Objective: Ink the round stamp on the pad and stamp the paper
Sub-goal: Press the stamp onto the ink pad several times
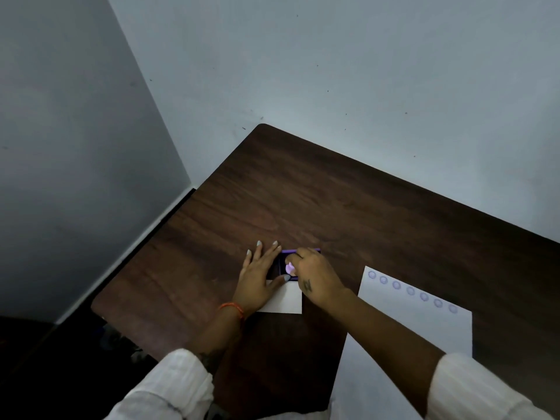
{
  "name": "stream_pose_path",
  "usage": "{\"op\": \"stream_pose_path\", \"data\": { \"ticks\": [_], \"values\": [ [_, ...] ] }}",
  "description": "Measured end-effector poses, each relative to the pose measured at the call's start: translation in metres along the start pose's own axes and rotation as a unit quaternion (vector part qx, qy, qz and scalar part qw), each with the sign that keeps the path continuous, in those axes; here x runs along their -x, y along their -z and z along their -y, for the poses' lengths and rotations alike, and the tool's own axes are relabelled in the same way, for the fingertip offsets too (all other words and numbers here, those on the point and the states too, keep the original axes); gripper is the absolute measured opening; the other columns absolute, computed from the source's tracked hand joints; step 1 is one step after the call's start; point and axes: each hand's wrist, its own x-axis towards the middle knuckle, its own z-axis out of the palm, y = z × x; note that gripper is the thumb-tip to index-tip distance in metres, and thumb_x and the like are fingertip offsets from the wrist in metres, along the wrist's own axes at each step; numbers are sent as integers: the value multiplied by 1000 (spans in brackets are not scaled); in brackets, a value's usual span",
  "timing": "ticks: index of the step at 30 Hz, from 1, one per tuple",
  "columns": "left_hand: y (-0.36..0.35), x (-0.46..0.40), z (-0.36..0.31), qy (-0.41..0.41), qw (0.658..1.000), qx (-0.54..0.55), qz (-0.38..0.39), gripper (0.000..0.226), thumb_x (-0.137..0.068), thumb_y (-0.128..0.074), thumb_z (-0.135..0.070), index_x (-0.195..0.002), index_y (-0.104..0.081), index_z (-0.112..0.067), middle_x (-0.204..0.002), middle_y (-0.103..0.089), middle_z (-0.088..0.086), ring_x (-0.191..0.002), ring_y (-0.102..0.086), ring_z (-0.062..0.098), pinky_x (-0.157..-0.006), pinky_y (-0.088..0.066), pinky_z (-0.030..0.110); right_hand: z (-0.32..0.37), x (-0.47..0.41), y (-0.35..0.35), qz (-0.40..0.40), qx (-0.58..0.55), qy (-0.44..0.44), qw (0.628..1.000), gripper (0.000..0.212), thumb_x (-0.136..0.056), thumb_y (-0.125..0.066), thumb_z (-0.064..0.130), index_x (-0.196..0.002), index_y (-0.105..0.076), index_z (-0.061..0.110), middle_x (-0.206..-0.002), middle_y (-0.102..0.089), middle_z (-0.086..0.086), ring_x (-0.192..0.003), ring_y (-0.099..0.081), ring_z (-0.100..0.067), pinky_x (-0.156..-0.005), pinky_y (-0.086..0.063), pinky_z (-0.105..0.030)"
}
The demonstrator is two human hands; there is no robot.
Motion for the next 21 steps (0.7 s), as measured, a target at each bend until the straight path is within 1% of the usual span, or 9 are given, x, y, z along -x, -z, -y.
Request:
{"op": "stream_pose_path", "data": {
  "ticks": [2,5,7,13,16,17,18,19,21],
  "values": [
    [0,1,0,-1,1000,-4,2,67,-88,-55,-39,-144,-24,-20,-156,-21,-1,-146,1,21,-117,5,36,3,1,-3,-2,5,-8,1000,26,-94,-43,8,-115,-57,2,-118,-59,-17,-111,-54,-28,-92,-43,-33],
    [1,1,-2,2,1000,-6,7,68,-88,-56,-40,-144,-23,-20,-156,-19,-2,-146,2,20,-117,6,36,1,1,0,42,64,39,996,30,-95,-41,10,-124,-48,3,-128,-53,-18,-120,-46,-30,-100,-40,-37],
    [2,1,-2,4,1000,-5,9,68,-87,-56,-40,-144,-23,-20,-156,-19,-2,-146,2,20,-117,7,35,-3,0,4,62,67,54,994,33,-95,-39,11,-126,-46,3,-131,-51,-18,-122,-44,-31,-102,-38,-38],
    [1,0,-2,10,1000,-16,11,68,-88,-56,-39,-144,-22,-22,-157,-18,-4,-146,2,20,-116,8,33,8,2,0,17,9,-32,999,31,-90,-47,6,-120,-53,3,-121,-57,-17,-113,-52,-29,-95,-44,-36],
    [2,0,-3,12,1000,-8,11,69,-87,-57,-40,-144,-24,-21,-156,-18,-3,-146,1,20,-117,6,34,6,-3,11,38,-16,-44,998,25,-91,-42,5,-106,-62,-1,-112,-60,-21,-102,-57,-32,-83,-42,-34],
    [3,0,-4,14,1000,-2,11,69,-86,-58,-40,-143,-25,-21,-156,-19,-3,-146,1,20,-117,5,35,4,-7,16,31,-34,-55,997,26,-91,-42,7,-103,-63,-3,-111,-61,-22,-99,-58,-32,-79,-41,-33],
    [3,0,-5,15,1000,1,12,69,-86,-58,-41,-143,-25,-21,-156,-19,-3,-146,1,20,-118,5,36,3,-9,20,21,-43,-59,997,26,-92,-43,8,-103,-64,-3,-112,-61,-22,-99,-59,-32,-79,-41,-32],
    [3,0,-5,14,1000,1,12,69,-85,-59,-40,-143,-26,-21,-156,-20,-2,-146,1,20,-118,4,37,2,-10,20,14,-40,-57,997,27,-92,-43,8,-107,-63,-2,-114,-61,-21,-102,-58,-31,-82,-42,-33],
    [3,0,-5,13,1000,2,9,69,-86,-59,-39,-143,-26,-20,-156,-20,-2,-146,1,20,-118,4,37,4,-10,18,31,-13,-42,999,28,-92,-44,8,-116,-58,1,-120,-58,-18,-109,-53,-29,-91,-41,-34]
  ]
}}
